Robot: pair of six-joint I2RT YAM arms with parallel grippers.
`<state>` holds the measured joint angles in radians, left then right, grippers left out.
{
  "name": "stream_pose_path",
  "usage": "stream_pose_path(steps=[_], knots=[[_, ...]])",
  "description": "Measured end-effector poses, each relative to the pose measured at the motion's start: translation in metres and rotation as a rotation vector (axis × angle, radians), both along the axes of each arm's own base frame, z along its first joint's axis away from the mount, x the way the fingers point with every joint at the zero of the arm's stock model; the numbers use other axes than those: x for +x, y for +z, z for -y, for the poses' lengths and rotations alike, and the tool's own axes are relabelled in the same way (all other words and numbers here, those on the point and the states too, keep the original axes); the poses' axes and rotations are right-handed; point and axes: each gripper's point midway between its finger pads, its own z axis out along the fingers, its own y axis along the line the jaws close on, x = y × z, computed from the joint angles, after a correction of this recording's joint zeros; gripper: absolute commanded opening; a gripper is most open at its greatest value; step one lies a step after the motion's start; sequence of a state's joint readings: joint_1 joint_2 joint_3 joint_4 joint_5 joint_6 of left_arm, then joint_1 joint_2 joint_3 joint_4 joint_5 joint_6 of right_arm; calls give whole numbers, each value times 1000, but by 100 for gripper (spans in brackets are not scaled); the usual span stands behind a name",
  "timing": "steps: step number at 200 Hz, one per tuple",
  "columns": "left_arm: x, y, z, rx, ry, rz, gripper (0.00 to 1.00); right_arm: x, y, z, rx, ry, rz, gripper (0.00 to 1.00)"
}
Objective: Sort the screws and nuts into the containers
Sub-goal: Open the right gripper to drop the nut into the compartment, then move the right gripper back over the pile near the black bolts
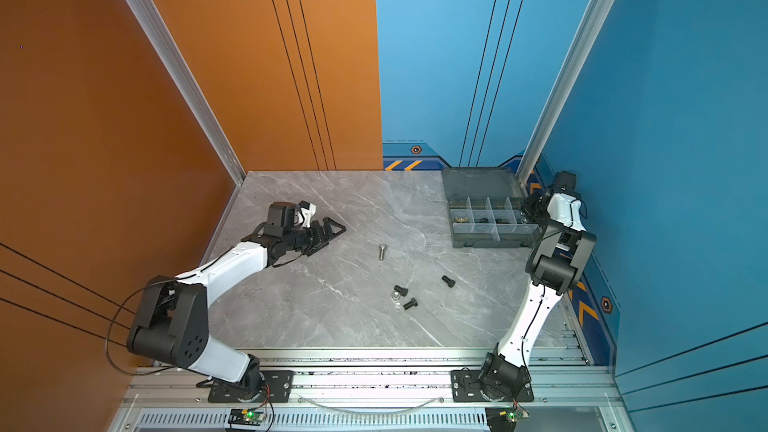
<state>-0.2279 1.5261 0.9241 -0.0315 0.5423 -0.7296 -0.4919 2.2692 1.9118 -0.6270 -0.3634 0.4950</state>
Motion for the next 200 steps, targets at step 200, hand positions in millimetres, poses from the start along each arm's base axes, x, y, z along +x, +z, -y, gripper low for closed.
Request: stream_pose_path(steps=[200], knots=[[-3,3,-8,2,20,14,98,-43,117,-126,-16,416,191,41]])
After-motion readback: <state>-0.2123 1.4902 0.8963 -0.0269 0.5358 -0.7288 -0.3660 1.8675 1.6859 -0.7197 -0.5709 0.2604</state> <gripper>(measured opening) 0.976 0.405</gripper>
